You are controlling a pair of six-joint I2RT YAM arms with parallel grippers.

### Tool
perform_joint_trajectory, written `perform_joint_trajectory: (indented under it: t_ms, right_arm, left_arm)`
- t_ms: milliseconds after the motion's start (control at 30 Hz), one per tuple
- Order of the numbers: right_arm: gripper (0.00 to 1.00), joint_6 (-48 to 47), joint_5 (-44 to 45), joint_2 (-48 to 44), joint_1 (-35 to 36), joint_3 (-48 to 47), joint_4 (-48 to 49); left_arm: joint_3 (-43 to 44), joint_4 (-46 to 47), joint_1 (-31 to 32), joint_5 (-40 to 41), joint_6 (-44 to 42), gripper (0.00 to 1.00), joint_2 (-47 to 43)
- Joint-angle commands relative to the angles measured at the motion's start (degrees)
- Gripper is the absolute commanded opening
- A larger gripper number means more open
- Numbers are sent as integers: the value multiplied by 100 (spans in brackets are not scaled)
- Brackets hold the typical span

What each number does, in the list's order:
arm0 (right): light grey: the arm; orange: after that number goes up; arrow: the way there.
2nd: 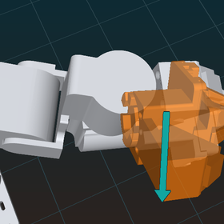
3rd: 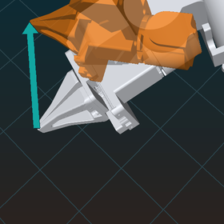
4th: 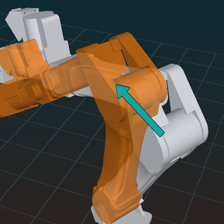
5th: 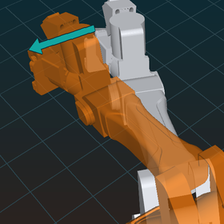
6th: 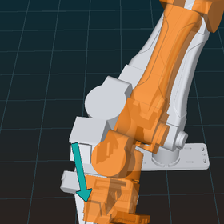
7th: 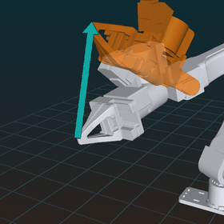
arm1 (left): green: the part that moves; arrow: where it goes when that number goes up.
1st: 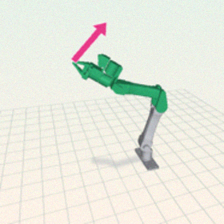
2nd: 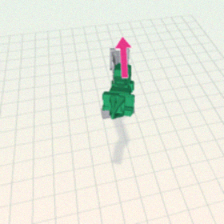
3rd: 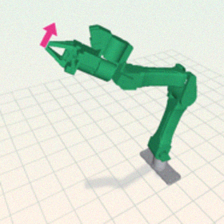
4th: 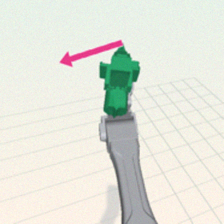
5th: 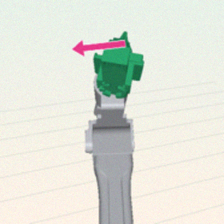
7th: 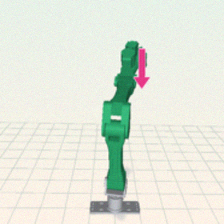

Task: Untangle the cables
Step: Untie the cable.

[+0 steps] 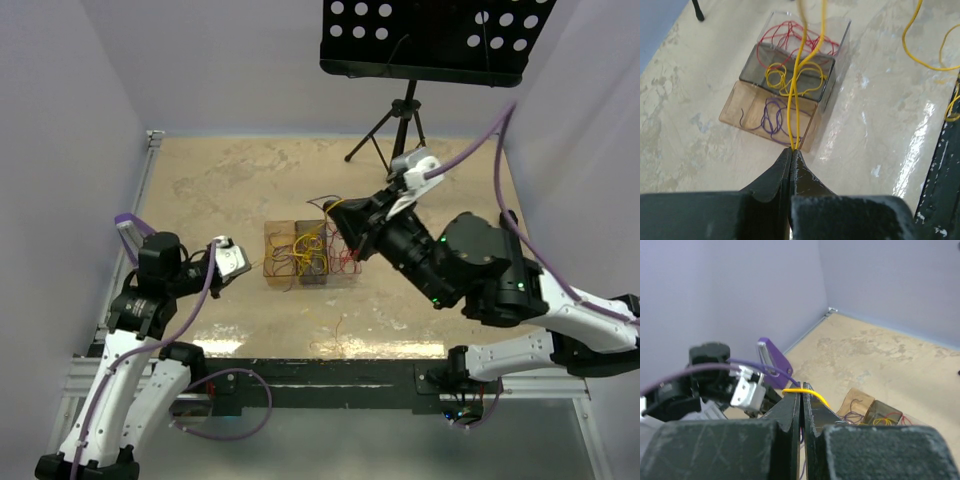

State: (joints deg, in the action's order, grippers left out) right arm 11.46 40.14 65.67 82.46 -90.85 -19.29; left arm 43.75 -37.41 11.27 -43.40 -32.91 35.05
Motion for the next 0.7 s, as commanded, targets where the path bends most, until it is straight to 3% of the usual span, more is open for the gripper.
perform_joint_trajectory:
  t_ms: [0,167,333,533,667]
  right_arm:
    - [0,-74,310,-125,7,-609,-637]
    - [0,-4,1108,-45,7,-1320,-1296]
    - [0,-135,1566,-274,-1,-2015,-1174]
    - [0,-302,2156,-291,-1,-2516,-981]
    - [0,-399,1876,-493,7,-2429,-480]
  left_arm:
    - [-305,155,-28,613,-637,0,-174]
    - [-805,112,-28,1340,-1374,0,-130]
    - [-1683,-109,-28,2273,-2544,0,-217]
    - [-2116,-205,-28,2335,-3116,0,-719]
    - [-2072,-346,-28,2424,-3196,0,-578]
